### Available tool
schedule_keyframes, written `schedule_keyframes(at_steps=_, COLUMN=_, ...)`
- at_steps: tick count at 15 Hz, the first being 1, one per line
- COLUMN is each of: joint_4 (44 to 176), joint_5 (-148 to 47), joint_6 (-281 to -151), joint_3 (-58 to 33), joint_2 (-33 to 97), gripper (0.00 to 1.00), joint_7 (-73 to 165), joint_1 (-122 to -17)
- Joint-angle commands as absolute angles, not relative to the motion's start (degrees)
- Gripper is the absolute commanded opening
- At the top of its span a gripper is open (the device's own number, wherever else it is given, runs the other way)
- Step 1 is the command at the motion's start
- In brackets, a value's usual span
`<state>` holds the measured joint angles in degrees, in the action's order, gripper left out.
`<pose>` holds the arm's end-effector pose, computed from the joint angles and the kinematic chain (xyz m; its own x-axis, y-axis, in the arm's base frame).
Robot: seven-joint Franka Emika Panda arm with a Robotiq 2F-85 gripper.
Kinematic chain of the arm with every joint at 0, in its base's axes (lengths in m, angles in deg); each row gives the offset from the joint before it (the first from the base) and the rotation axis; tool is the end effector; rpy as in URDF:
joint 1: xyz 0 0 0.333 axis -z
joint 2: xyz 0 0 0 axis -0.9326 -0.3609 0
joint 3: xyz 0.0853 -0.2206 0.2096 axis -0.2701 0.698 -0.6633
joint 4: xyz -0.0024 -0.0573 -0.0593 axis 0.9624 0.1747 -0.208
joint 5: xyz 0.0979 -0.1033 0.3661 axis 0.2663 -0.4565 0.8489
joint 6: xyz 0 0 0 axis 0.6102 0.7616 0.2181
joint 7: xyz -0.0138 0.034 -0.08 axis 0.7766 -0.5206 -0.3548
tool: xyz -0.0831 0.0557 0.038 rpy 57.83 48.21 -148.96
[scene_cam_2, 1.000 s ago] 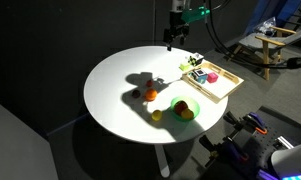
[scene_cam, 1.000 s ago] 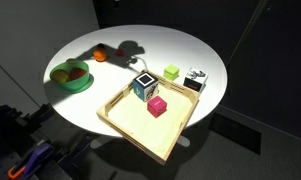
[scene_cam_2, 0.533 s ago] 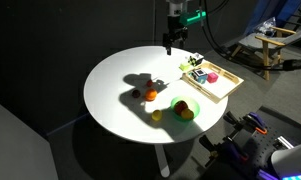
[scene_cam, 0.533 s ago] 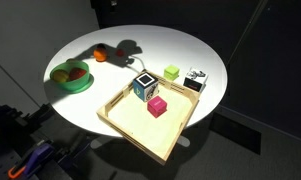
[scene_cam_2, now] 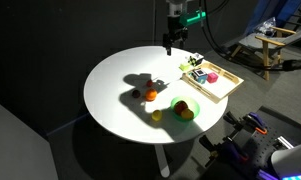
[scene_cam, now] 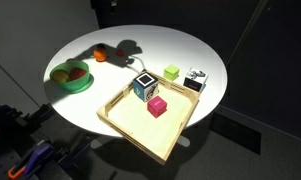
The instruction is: Put the small red fruit in the green bowl
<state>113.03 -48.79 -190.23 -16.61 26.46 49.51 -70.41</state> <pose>0.6434 0.0207 0.3715 0.9874 0.0228 -0.1567 0.0261 -0.9995 0.0191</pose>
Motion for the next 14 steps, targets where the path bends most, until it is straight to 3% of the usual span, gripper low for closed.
schedule_keyframes(at_steps=1, joint_4=112.92, joint_5=-48.81, joint_6=-190.09, joint_3=-16.67, joint_2=26.44, gripper=1.0, joint_7=49.48, joint_1=-70.37)
schedule_keyframes(at_steps=14, joint_4=105.31, joint_5=-48.5, joint_6=-205.63, joint_3=-17.44, joint_2=13.24, gripper=1.0, joint_7=52.88, joint_1=-70.16)
